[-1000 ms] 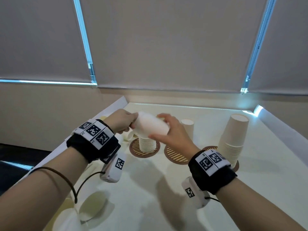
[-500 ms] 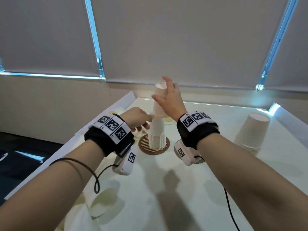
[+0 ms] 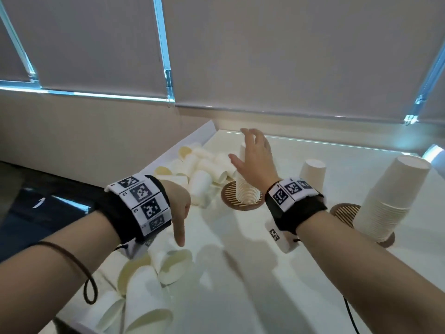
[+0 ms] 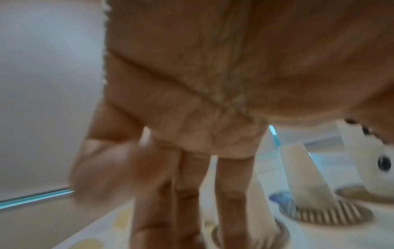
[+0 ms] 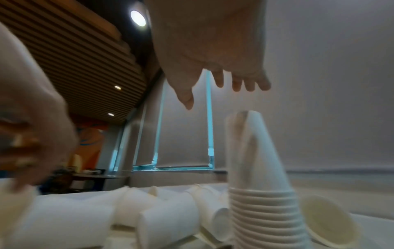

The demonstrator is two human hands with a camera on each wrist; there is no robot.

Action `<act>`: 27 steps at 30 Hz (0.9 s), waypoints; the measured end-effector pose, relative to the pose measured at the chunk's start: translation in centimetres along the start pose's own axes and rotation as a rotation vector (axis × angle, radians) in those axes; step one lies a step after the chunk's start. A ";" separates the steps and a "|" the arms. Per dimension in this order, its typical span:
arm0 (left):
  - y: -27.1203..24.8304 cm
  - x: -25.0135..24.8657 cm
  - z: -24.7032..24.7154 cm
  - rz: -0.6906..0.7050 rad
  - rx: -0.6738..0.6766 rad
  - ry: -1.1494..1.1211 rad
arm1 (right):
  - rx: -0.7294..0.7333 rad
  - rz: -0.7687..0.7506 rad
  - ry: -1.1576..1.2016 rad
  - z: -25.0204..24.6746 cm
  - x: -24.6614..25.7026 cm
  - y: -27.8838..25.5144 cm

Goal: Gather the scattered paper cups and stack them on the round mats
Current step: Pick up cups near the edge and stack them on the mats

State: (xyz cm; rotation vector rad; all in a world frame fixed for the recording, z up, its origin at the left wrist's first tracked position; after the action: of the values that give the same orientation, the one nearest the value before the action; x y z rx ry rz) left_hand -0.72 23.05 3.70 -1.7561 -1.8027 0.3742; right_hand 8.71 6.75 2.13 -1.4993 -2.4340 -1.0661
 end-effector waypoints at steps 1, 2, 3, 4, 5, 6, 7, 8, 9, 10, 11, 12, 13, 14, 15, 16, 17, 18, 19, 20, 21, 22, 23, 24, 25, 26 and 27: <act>-0.1 0.0 0.9 -0.008 0.027 0.032 | 0.020 -0.053 0.074 0.0 1.0 -1.2; -0.2 -0.1 1.9 -0.009 0.046 0.050 | 0.080 -0.084 0.152 0.0 2.0 -2.6; -0.2 -0.3 2.8 -0.013 0.061 0.063 | 0.167 -0.100 0.217 0.0 2.9 -4.0; -0.2 -0.5 3.7 -0.010 0.066 0.065 | 0.274 -0.113 0.263 -0.2 3.9 -5.6; 0.0 -0.9 4.4 -0.003 0.054 0.074 | 0.406 -0.132 0.283 -0.6 5.0 -7.1; 0.2 -1.1 5.0 0.004 0.021 0.082 | 0.552 -0.164 0.271 -0.9 6.0 -8.6; 0.5 -1.3 5.4 0.001 -0.025 0.084 | 0.690 -0.207 0.239 -1.0 6.9 -10.0; 0.8 -1.2 5.6 -0.004 -0.080 0.082 | 0.798 -0.254 0.199 -1.0 7.8 -11.3; 0.9 -1.1 5.6 -0.014 -0.122 0.067 | 0.869 -0.296 0.161 -0.6 8.5 -12.4; 1.0 -0.9 5.5 -0.023 -0.160 0.037 | 0.907 -0.327 0.126 0.0 9.1 -13.5; 0.9 -0.8 5.3 -0.040 -0.192 -0.001 | 0.923 -0.346 0.089 0.9 9.5 -14.4; 0.8 -0.5 5.2 -0.051 -0.230 -0.042 | 0.921 -0.357 0.049 1.8 9.8 -15.1; 0.5 -0.4 5.0 -0.059 -0.271 -0.081 | 0.904 -0.363 0.011 2.7 9.9 -15.8; 0.3 -0.2 4.8 -0.064 -0.313 -0.116 | 0.874 -0.372 -0.018 3.6 10.0 -16.2; 0.1 -0.1 4.5 -0.067 -0.350 -0.157 | 0.834 -0.383 -0.030 4.3 10.0 -16.5; 0.0 -0.1 4.4 -0.066 -0.389 -0.208 | 0.790 -0.391 -0.027 4.8 9.9 -16.6; -0.1 0.0 4.1 -0.062 -0.428 -0.269 | 0.752 -0.391 -0.013 5.1 9.7 -16.7; 0.0 0.1 3.9 -0.055 -0.466 -0.339 | 0.721 -0.381 0.004 5.3 9.4 -16.6; 0.0 0.2 3.7 -0.046 -0.500 -0.421 | 0.694 -0.364 0.016 5.4 9.0 -16.4; 0.0 0.3 3.4 -0.042 -0.527 -0.519 | 0.666 -0.341 0.019 5.3 8.5 -16.2; -0.1 0.3 3.1 -0.042 -0.548 -0.617 | 0.643 -0.308 0.018 5.2 8.0 -15.9; -0.3 0.3 2.9 -0.044 -0.563 -0.704 | 0.626 -0.265 0.018 5.0 7.5 -15.6; -0.4 0.3 2.7 -0.045 -0.576 -0.783 | 0.617 -0.216 0.026 4.7 7.2 -15.5; -0.6 0.3 2.7 -0.045 -0.588 -0.857 | 0.623 -0.168 0.054 4.4 7.0 -15.4; -0.7 0.2 2.8 -0.040 -0.594 -0.926 | 0.645 -0.112 0.123 4.2 6.8 -15.4; -0.8 0.1 2.9 -0.030 -0.597 -0.988 | 0.680 -0.034 0.249 3.9 6.7 -15.4; -0.9 0.1 3.3 -0.012 -0.599 -1.036 | 0.720 0.071 0.419 3.4 6.7 -15.4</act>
State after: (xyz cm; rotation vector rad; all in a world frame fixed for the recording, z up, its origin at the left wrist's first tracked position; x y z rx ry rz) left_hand -3.37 23.68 1.70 -2.1319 -2.8651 0.9415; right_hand -6.33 9.63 -5.56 -0.9909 -2.0974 -0.3532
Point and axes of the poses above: each hand's wrist, its own y-axis towards the middle knuckle, its own z-axis out of the palm, x = y × z, the point moved 1 cm from there along y, towards the middle knuckle, and after that the axes turned 1 degree about -z, right-handed, at the moved point
